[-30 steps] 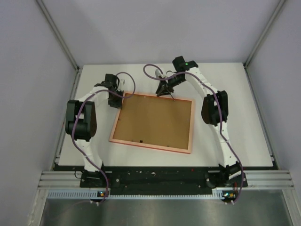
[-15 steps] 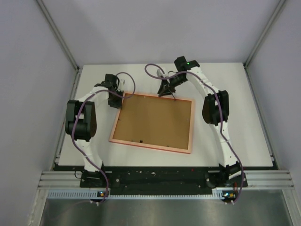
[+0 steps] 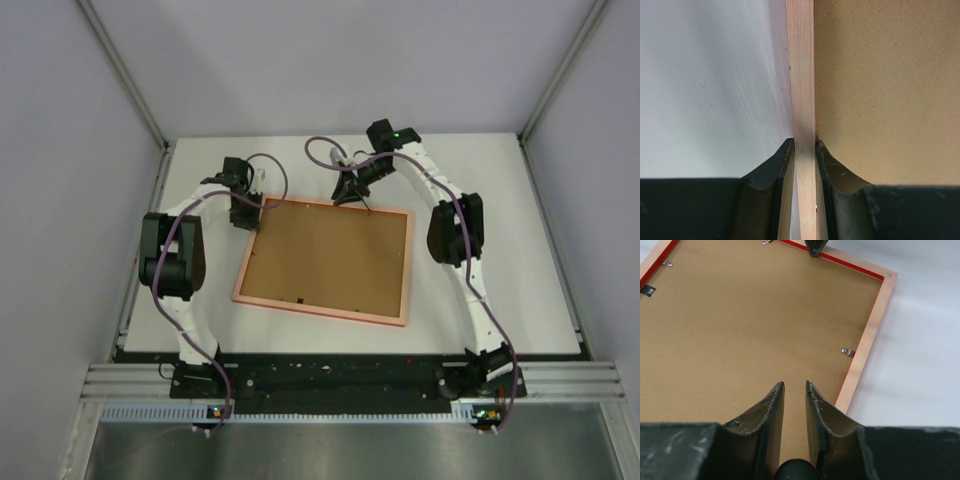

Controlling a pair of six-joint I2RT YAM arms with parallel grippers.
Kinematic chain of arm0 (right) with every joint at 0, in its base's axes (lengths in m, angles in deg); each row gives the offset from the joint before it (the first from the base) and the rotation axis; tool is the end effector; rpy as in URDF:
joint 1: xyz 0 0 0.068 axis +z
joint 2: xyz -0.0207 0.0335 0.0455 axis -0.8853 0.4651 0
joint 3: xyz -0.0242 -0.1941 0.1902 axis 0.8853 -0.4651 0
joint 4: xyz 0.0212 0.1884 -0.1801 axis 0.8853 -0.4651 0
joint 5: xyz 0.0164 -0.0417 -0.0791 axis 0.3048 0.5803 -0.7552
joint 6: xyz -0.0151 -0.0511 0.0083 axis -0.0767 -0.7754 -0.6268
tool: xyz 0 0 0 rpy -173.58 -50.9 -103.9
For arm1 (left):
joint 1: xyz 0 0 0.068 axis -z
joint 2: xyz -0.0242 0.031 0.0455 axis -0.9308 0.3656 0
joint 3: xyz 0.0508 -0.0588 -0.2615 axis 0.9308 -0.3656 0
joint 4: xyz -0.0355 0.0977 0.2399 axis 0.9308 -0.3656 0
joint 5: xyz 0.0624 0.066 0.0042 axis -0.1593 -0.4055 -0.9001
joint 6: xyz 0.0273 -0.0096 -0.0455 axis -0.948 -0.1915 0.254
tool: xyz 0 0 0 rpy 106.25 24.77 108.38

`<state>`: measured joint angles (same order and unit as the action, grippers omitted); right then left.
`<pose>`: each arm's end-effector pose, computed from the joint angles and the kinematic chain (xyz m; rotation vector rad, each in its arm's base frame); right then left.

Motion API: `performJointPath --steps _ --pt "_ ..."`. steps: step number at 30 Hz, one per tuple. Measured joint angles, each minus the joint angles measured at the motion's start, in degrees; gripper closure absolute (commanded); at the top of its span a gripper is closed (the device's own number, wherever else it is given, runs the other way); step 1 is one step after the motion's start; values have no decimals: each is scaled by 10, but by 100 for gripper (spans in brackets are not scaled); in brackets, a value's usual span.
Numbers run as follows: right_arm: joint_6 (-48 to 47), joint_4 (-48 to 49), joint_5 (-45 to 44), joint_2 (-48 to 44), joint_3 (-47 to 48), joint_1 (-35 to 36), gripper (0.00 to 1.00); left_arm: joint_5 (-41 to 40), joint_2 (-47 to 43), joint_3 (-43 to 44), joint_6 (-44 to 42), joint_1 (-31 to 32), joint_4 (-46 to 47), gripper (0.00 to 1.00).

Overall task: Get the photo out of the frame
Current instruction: Release the photo frame item from the photo frame.

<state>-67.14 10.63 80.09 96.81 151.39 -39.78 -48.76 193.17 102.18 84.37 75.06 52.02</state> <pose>0.4542 0.2225 0.2258 -1.7906 1.2851 1.0612 0.3969 -0.0488 0.1788 0.2162 2.6937 -0.1582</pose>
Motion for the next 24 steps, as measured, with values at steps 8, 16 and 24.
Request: performJointPath --steps 8,16,24 --pt "0 0 -1 5 4 2 100 0 0 0 0 0 0 100" --pt "0 -2 -5 10 7 2 100 0 0 -1 0 0 0 100" --pt "8 -7 -10 17 20 2 100 -2 -2 -2 0 0 0 100"
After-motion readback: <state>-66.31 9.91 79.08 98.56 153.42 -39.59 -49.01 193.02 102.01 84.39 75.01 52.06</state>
